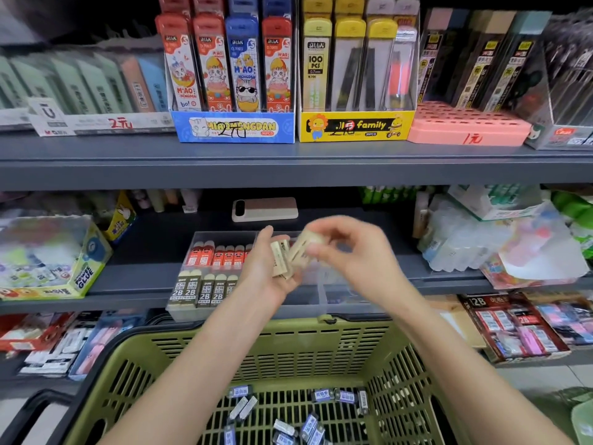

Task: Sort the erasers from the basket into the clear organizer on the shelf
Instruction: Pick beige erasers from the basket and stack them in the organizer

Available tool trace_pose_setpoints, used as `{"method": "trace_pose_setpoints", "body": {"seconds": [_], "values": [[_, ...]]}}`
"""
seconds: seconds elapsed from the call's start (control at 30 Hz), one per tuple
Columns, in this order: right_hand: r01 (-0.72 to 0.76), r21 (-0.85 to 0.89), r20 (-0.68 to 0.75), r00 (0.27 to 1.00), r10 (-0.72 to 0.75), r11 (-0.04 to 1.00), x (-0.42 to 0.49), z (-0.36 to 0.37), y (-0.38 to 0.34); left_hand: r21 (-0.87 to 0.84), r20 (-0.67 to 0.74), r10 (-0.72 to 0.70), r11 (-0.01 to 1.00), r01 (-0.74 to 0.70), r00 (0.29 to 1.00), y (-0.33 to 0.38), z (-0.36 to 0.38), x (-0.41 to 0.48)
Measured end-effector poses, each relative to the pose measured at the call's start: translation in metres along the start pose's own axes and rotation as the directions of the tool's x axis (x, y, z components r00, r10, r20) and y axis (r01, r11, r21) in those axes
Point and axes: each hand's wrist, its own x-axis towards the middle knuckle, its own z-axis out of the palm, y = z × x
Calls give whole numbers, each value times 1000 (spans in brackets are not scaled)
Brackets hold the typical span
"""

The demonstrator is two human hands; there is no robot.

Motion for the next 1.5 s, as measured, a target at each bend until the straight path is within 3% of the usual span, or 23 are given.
{"method": "trace_pose_setpoints", "body": {"seconds": [0.07,0.13,0.2,0.3,0.5,0.63,0.7,0.77,0.83,0.97,1.1,1.17,1.23,1.33,1.4,1.5], "values": [[-47,-60,-144,989,38,997,13,-19,17,-44,-38,-23,999,21,999,6,-7,1],[-166,-258,-200,973,116,952,25,-32,41,-75,-42,-38,997,34,998,12,-15,0],[-239,-490,-167,970,179,838,34,-34,66,-102,-18,-56,993,54,998,15,-21,-2],[-212,-726,-81,971,225,654,39,-25,90,-161,43,-99,981,105,994,19,-26,-5],[-146,-729,32,969,247,668,39,-15,105,-266,144,-142,948,177,979,19,-28,-12],[-106,-801,68,962,266,589,38,-18,103,-278,191,-145,941,195,971,16,-26,-14],[-93,-821,19,982,190,564,35,-16,91,-255,214,-151,945,204,965,14,-25,-16],[-89,-696,-43,996,82,712,30,-8,70,-186,223,-157,962,200,962,12,-25,-16],[-41,-518,-17,999,37,854,25,2,46,-113,229,-158,976,187,961,10,-25,-15],[9,-536,176,979,102,844,20,15,19,81,228,-122,991,106,966,5,-20,-17],[-133,-263,286,935,209,956,17,11,17,168,238,-91,984,51,967,4,-16,-17],[-216,-107,190,954,233,971,20,2,21,137,232,-100,988,69,968,5,-15,-15],[-252,-52,-24,968,251,966,28,-14,34,93,204,-97,992,79,974,8,-15,-13],[-297,-362,-185,952,244,884,41,-33,59,33,171,-74,997,69,983,12,-18,-11],[-276,-585,-147,961,236,763,46,-34,77,-25,151,-73,997,78,986,14,-21,-11],[-208,-728,-70,971,230,653,48,-25,97,-79,140,-84,992,96,987,16,-23,-10]]}}
